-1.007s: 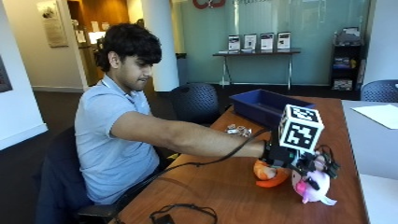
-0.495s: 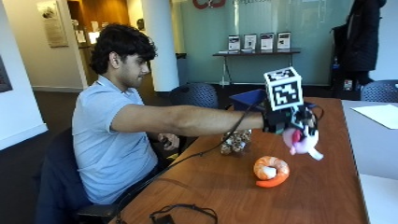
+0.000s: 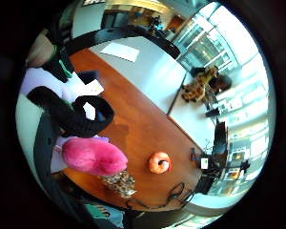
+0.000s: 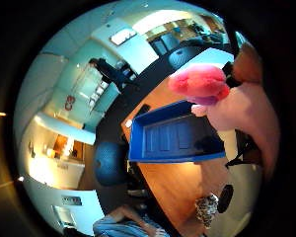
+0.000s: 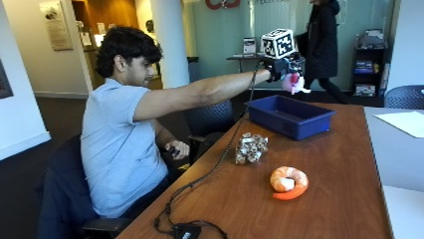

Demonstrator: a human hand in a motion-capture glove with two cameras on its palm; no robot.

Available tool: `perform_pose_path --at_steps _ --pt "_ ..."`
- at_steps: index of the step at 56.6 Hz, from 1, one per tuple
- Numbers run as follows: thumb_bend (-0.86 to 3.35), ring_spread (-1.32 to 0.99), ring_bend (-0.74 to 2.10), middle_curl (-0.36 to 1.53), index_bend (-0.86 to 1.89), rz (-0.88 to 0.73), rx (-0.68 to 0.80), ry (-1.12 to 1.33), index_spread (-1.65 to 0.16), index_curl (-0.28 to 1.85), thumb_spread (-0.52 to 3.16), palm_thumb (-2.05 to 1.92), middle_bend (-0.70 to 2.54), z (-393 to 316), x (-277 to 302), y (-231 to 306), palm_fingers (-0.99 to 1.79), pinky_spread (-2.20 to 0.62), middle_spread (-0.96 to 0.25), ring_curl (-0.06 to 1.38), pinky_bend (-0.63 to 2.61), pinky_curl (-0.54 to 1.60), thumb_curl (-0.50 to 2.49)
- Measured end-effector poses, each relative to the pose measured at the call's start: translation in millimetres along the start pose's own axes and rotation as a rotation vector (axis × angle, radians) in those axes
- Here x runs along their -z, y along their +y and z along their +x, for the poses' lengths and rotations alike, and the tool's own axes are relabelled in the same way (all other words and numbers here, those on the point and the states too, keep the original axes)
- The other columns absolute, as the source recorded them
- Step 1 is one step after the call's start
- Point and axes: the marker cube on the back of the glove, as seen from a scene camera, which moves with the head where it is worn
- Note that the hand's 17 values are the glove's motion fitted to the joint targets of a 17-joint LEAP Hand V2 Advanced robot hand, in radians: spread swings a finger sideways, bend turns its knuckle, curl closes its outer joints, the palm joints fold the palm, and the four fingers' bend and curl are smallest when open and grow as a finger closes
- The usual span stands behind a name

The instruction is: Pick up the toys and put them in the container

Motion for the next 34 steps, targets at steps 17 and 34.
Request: perform_pose_path --at_steps 17,34 --pt "0.27 -0.12 0.46 0.40 0.09 -0.394 -0.031 0.033 -0.31 0.37 1.56 0.32 0.17 -29.2 -55.8 -5.9 -0.18 -0.16 -0.04 0.38 1.13 0.49 0.41" --pt "-0.04 -0.02 0.19 0.28 0.16 -0.388 -0.189 0.103 -0.32 0.28 1.36 -0.05 0.11 94.0 -22.7 64.7 -0.18 0.05 0.00 0.24 1.00 0.37 0.27"
